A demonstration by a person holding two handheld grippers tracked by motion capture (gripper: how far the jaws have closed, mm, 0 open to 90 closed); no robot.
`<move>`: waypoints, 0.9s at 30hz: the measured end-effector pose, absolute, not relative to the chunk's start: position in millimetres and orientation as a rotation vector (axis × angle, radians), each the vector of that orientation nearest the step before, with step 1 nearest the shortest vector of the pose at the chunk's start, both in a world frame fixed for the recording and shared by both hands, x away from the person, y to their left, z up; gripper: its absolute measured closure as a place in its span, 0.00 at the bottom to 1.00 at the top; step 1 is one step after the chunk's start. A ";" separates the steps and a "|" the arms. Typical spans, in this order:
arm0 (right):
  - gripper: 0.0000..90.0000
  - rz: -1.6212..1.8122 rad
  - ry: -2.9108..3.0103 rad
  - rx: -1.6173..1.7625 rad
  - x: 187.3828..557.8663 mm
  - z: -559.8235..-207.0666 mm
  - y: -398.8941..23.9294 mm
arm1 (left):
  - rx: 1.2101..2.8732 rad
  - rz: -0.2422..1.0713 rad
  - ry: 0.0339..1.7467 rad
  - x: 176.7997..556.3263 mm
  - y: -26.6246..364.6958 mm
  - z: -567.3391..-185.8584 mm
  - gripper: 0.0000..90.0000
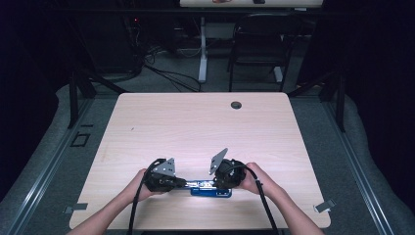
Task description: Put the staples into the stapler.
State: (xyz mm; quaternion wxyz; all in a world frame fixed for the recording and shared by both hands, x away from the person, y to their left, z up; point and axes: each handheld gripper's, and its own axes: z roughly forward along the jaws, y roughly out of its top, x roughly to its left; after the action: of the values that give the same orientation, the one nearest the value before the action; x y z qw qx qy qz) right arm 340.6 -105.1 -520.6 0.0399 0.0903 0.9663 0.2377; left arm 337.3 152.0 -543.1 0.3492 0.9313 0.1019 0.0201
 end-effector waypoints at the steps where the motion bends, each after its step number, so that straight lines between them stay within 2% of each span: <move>1: 0.87 0.736 2.956 0.272 340.6 -520.2 -105.2 | 2.414 0.053 0.263 337.3 152.0 -543.0 0.95; 27: 0.85 0.741 2.964 0.227 343.5 -524.8 -108.7 | 2.412 0.051 0.263 337.5 151.4 -543.3 0.95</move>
State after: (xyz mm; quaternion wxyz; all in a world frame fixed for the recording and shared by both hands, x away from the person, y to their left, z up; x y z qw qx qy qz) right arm 343.5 -108.7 -524.8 0.0388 0.0739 0.9668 0.2417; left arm 337.5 151.4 -543.3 0.3501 0.9310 0.1015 0.0198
